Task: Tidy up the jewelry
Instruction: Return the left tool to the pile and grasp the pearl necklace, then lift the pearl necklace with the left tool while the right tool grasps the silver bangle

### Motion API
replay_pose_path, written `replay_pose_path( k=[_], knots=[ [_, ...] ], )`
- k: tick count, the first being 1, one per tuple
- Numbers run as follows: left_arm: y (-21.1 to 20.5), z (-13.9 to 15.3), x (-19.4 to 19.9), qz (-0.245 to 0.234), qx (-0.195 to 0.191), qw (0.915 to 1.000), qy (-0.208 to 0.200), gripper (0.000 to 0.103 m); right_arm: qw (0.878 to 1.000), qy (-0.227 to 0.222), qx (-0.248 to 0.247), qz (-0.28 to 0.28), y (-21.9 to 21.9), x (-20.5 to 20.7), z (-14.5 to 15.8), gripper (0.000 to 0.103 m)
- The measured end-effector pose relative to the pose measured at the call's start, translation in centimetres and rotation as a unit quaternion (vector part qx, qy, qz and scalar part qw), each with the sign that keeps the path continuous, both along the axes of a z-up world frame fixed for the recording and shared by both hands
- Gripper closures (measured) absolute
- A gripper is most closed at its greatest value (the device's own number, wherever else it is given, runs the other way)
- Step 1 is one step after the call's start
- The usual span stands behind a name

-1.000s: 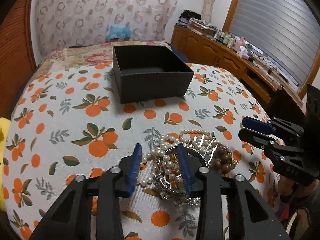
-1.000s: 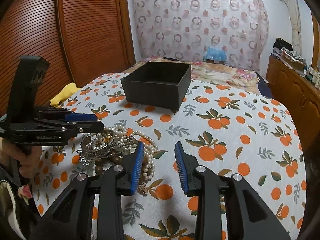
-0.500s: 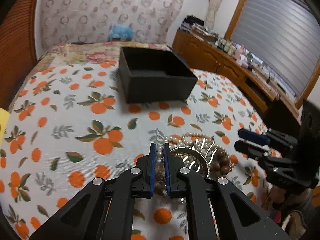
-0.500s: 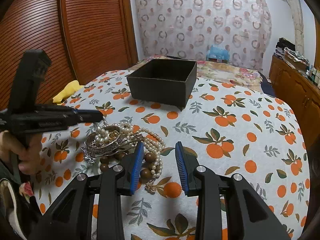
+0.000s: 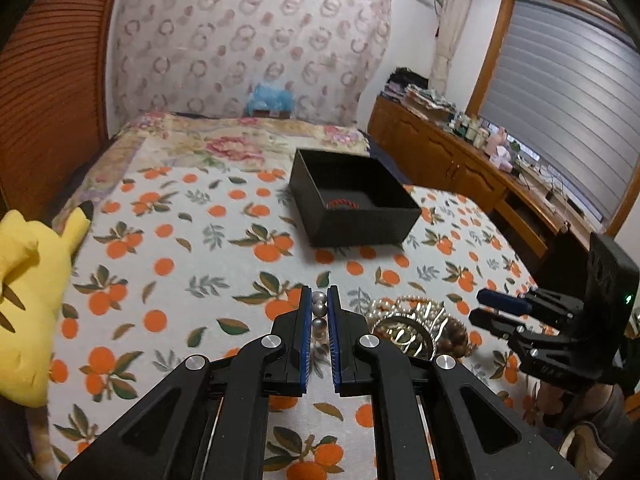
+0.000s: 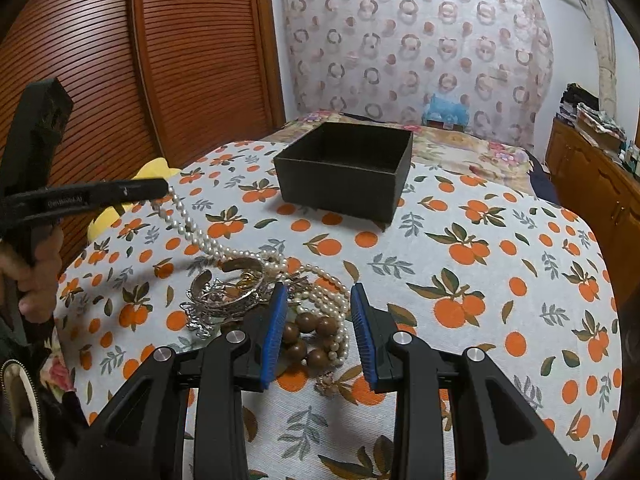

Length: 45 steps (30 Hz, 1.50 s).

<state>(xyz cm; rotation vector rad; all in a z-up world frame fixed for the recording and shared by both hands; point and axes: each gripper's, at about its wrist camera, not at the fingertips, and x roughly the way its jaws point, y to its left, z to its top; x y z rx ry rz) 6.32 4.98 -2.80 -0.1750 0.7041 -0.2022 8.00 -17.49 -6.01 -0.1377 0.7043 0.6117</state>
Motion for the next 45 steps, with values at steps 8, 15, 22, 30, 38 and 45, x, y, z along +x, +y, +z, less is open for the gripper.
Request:
replay_pose_path(
  k=[8,15,22,30,38,45],
  knots=[
    [0.2,2.6,-1.0,0.008,0.012,0.9992,-0.038,0.096,1.000,0.001,-0.001,0.005,0.5,0.0,0.1,0.068],
    [0.7,3.8,-1.5,0.014,0.023,0.9982,-0.054,0.096,0.999,-0.001,-0.002,0.045,2.7,-0.1,0.2,0.061],
    [2.3,2.7,-1.7,0.032,0.031,0.9981,-0.043,0.096,0.996,0.009,-0.005,0.090,6.2,1.0,0.1,0.051],
    [4.4,0.0,-1.9,0.046,0.021,0.9987,-0.012,0.096,0.992,0.037,-0.033,0.113,9.2,3.0,-1.5,0.042],
    [4.7,-0.9,-2.2,0.043,0.018,0.9989,-0.003,0.096,0.989,0.057,-0.059,0.123,10.9,4.4,-2.1,0.031],
    [4.5,-1.3,-2.2,0.040,0.019,0.9990,0.002,0.096,0.985,0.074,-0.081,0.131,11.4,4.8,-3.3,0.038]
  ],
)
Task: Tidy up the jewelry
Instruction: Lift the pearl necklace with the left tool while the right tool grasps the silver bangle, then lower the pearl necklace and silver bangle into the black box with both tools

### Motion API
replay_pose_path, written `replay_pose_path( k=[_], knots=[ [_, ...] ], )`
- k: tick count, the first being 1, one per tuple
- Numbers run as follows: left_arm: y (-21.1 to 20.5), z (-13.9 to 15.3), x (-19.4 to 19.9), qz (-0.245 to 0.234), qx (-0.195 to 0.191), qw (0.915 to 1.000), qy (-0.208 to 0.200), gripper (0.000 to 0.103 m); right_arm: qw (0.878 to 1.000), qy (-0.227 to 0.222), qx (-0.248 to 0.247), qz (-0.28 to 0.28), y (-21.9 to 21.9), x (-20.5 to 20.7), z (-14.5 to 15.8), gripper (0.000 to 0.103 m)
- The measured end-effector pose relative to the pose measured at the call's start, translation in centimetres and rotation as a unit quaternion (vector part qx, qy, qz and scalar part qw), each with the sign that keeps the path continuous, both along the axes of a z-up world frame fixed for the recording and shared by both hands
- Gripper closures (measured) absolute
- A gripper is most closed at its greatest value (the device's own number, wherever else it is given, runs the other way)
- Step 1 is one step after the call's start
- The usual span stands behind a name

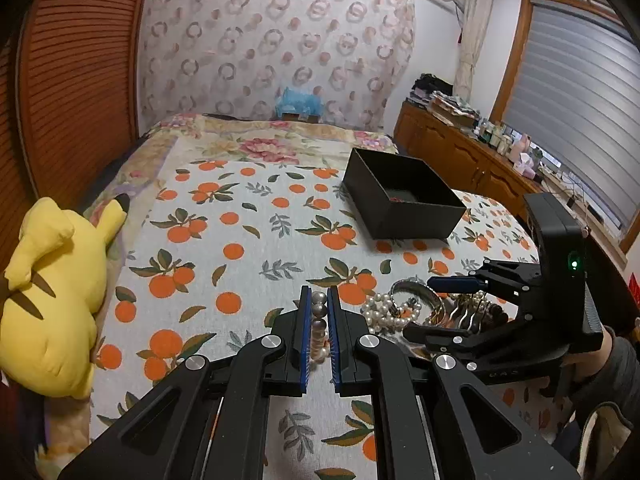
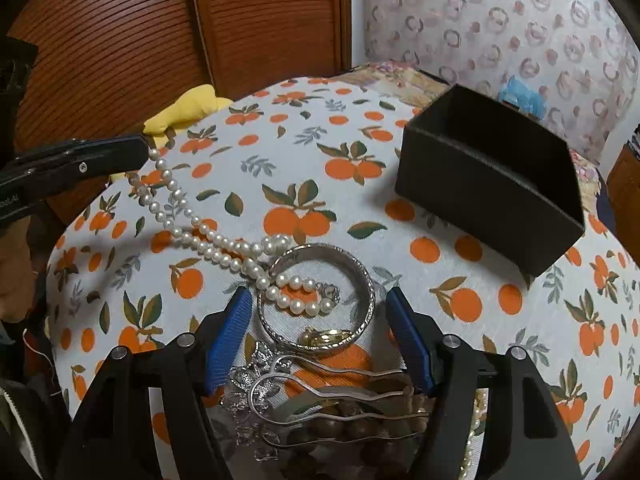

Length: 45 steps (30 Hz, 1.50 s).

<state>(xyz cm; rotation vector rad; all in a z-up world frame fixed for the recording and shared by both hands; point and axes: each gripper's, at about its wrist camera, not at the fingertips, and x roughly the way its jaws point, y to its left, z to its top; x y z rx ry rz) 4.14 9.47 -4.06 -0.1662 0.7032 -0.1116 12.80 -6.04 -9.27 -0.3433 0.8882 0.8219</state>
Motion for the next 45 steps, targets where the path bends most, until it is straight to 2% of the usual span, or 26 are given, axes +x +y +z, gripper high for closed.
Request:
replay_pose_path(
  k=[2,5,11,18,29,45],
  knots=[
    [-0.1,0.0,0.1,-0.002,0.000,1.0000,0.001,0.096,1.000,-0.002,0.003,0.001,-0.1,0.0,0.0,0.043],
    [-0.5,0.3,0.3,-0.006,0.003,1.0000,-0.001,0.096,1.000,0.000,0.013,0.001,-0.6,0.1,0.2,0.043],
    [-1.5,1.8,0.7,-0.016,0.009,0.9997,-0.016,0.096,0.999,-0.027,0.036,-0.016,-2.1,-0.1,1.7,0.043],
    [-3.3,5.4,1.8,-0.035,0.016,0.9982,-0.047,0.096,0.996,-0.052,0.051,-0.047,-5.0,0.8,4.4,0.043],
    [-6.7,11.1,4.5,-0.066,0.030,0.9929,-0.095,0.096,0.992,-0.078,0.059,-0.085,-8.8,2.8,7.0,0.043],
    [-9.8,17.9,9.8,-0.083,0.050,0.9840,-0.150,0.096,0.987,-0.095,0.080,-0.099,-10.7,6.4,10.0,0.043]
  ],
)
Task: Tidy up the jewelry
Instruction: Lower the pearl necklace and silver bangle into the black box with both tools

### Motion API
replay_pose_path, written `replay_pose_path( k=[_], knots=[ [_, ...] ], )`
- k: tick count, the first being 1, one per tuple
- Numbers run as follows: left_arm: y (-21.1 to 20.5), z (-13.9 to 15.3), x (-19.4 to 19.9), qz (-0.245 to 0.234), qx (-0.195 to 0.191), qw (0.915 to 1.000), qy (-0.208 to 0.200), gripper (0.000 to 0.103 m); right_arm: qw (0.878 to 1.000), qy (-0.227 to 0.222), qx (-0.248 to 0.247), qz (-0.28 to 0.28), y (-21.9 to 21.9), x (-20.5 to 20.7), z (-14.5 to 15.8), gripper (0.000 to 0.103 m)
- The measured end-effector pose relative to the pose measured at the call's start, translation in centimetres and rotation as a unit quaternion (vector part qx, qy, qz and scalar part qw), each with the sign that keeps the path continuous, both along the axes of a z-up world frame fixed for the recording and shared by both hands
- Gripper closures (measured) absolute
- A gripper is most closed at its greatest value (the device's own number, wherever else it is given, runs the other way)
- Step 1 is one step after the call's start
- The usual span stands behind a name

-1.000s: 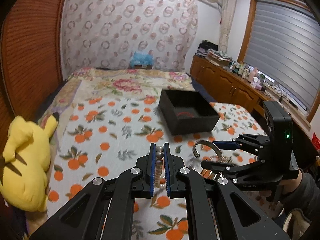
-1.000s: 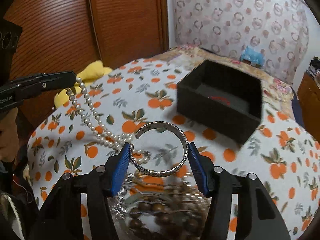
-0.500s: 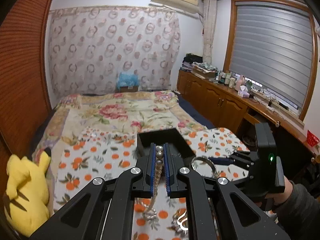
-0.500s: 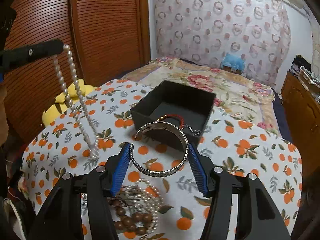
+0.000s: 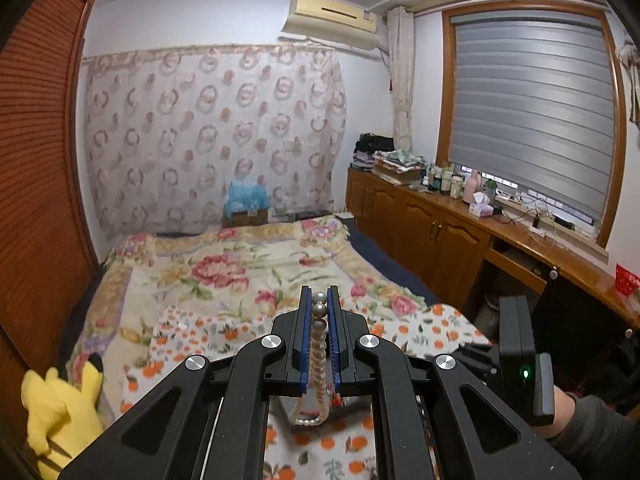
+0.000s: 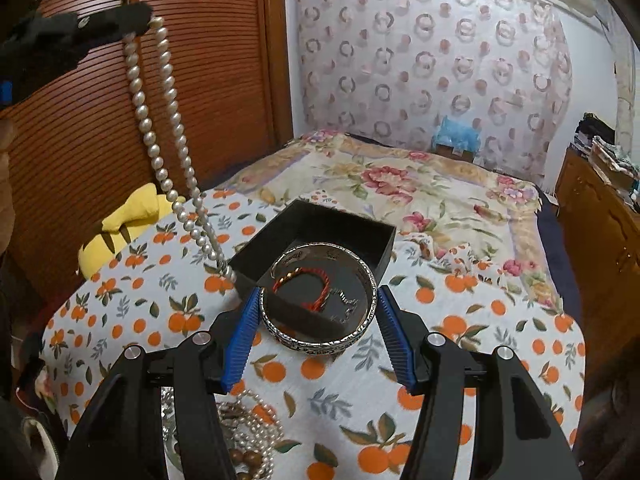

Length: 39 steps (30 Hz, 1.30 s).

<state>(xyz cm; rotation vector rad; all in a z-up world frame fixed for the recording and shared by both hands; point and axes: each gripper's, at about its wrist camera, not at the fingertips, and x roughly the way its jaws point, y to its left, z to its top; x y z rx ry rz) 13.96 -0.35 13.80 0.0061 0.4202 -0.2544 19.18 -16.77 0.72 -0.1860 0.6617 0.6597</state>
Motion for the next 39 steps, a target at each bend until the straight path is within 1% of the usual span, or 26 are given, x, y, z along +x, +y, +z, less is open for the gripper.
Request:
replay_pose_path(
  k=[5,10,16,18,22,23,24,26,28,29,30,32,33,34,36,39],
  knots=[
    [-0.6,0.8,2.4,0.000,0.005,1.0000,-0.001,0.096,1.000,-0.004,0.002,0.003,-0.1,1.2,0.6,0.043],
    [-0.8,-0.4,4.7,0.002,0.007,0.9999,0.011,0.096,1.000,-0.002,0.004,0.008,0.0,2.4,0.6,0.043],
    [-0.2,-4.2,7.6,0.010,0.008,0.9986,0.052,0.096,1.000,0.000,0.001,0.011,0.6,4.1,0.1,0.043],
    [0.1,-6.2,8.6,0.014,0.006,0.9970,0.076,0.096,1.000,0.001,-0.003,0.013,1.0,4.7,-0.2,0.043],
    [0.9,-8.7,9.6,0.020,0.010,0.9948,0.099,0.095,1.000,0.003,-0.005,0.016,1.7,5.8,-0.7,0.043],
    [1.2,-9.3,9.5,0.025,0.014,0.9944,0.102,0.092,1.000,0.004,-0.007,0.018,2.0,6.1,-0.9,0.043],
    [1.5,-9.8,9.5,0.028,0.015,0.9941,0.104,0.083,1.000,0.005,-0.008,0.019,2.2,6.3,-1.0,0.043],
    [2.0,-10.8,9.1,0.034,0.016,0.9933,0.109,0.070,1.000,0.005,-0.010,0.022,2.8,6.9,-1.4,0.043],
    [2.7,-12.0,8.5,0.042,0.017,0.9922,0.116,0.068,1.000,0.009,-0.014,0.025,3.2,7.6,-1.8,0.043],
    [3.0,-12.6,8.3,0.047,0.017,0.9915,0.120,0.063,0.999,0.009,-0.018,0.027,3.6,7.9,-2.1,0.042],
    [3.4,-13.5,7.9,0.053,0.018,0.9906,0.125,0.052,0.999,0.010,-0.021,0.029,4.1,8.2,-2.5,0.042],
    [4.0,-14.4,7.5,0.061,0.020,0.9896,0.129,0.041,0.999,0.013,-0.026,0.034,4.6,8.6,-3.0,0.042],
    [4.3,-15.2,7.3,0.069,0.025,0.9885,0.132,0.037,0.999,0.015,-0.030,0.036,4.9,8.8,-3.3,0.042],
    [4.5,-15.6,7.2,0.073,0.028,0.9880,0.134,0.036,0.999,0.015,-0.034,0.038,5.2,9.0,-3.6,0.042],
    [4.9,-16.5,7.1,0.082,0.031,0.9867,0.137,0.027,0.998,0.015,-0.046,0.039,5.9,9.2,-4.2,0.042],
    [5.5,-17.2,7.1,0.088,0.029,0.9860,0.138,0.022,0.998,0.015,-0.056,0.039,6.5,9.6,-4.7,0.042]
  ],
)
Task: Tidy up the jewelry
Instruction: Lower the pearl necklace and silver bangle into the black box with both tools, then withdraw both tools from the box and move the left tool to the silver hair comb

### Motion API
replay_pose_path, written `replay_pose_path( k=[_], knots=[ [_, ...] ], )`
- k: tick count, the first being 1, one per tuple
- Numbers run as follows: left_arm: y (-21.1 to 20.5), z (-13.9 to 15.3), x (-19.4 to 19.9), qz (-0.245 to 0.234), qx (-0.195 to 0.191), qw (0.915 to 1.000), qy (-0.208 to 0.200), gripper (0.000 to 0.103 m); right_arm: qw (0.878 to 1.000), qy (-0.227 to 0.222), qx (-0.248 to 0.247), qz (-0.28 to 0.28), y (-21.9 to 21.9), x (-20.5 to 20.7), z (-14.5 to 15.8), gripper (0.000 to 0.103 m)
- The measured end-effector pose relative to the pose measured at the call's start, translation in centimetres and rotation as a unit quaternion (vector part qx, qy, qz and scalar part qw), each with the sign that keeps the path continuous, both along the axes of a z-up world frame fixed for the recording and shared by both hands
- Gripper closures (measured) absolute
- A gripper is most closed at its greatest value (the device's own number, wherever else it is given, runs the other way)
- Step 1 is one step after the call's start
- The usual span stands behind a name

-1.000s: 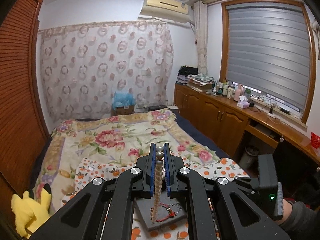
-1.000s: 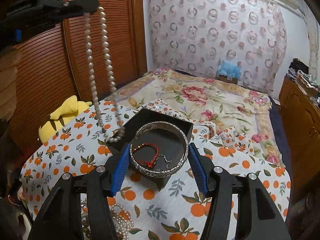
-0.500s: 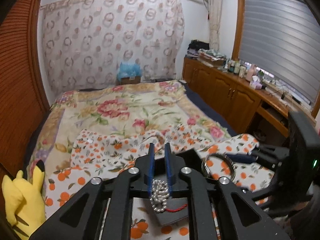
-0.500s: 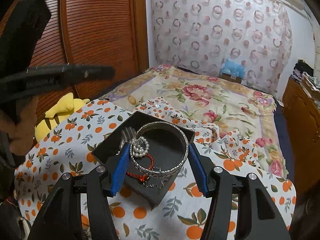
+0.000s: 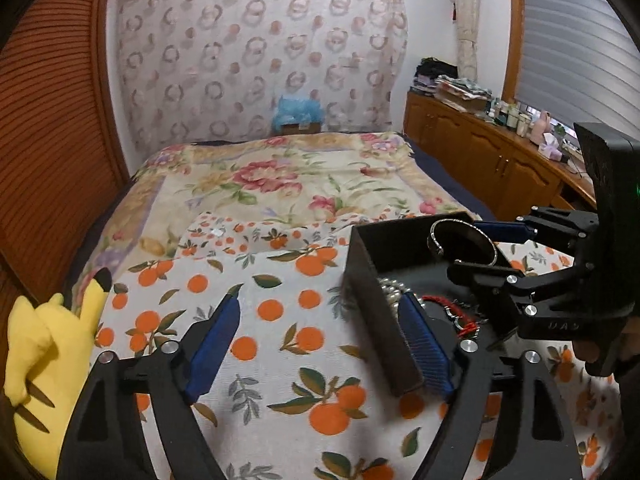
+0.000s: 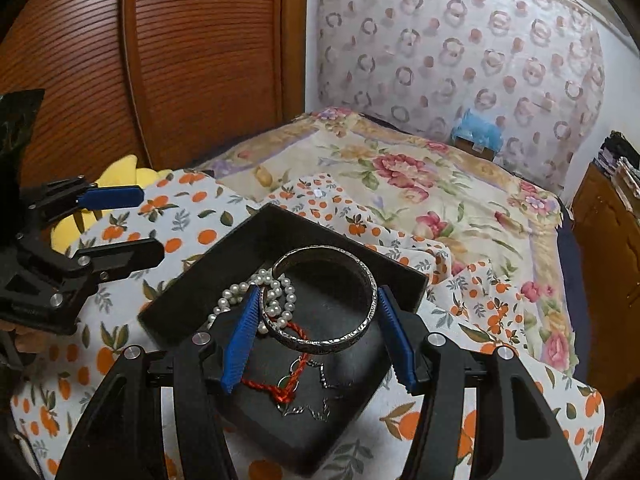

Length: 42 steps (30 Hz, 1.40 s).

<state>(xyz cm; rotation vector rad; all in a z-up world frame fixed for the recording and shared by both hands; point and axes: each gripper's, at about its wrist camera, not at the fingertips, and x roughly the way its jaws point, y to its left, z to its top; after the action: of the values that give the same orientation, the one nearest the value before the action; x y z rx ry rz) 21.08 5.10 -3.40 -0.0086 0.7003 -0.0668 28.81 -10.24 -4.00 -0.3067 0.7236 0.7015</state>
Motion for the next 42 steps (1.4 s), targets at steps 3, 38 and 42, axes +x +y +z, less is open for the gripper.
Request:
replay_pose_path(
  k=[3,38,42],
  knots=[
    [0.4,-0.4,0.1,0.002,-0.009,1.0000,0.001,0.020,1.000,-0.002,-0.004,-0.003,0.3,0.2,-0.2,0.042],
    [-3.5,1.4,-6.3,-0.052,0.007,0.9986,0.001,0.019,0.998,-0.026,0.038,-0.050,-8.0,-11.9,1.2,0.041],
    [-3.7,0.0,-8.9,-0.057,0.000,0.9981,0.021,0.019,0.997,-0.018,0.040,-0.058,-8.9,-13.4,0.3,0.041]
  ],
)
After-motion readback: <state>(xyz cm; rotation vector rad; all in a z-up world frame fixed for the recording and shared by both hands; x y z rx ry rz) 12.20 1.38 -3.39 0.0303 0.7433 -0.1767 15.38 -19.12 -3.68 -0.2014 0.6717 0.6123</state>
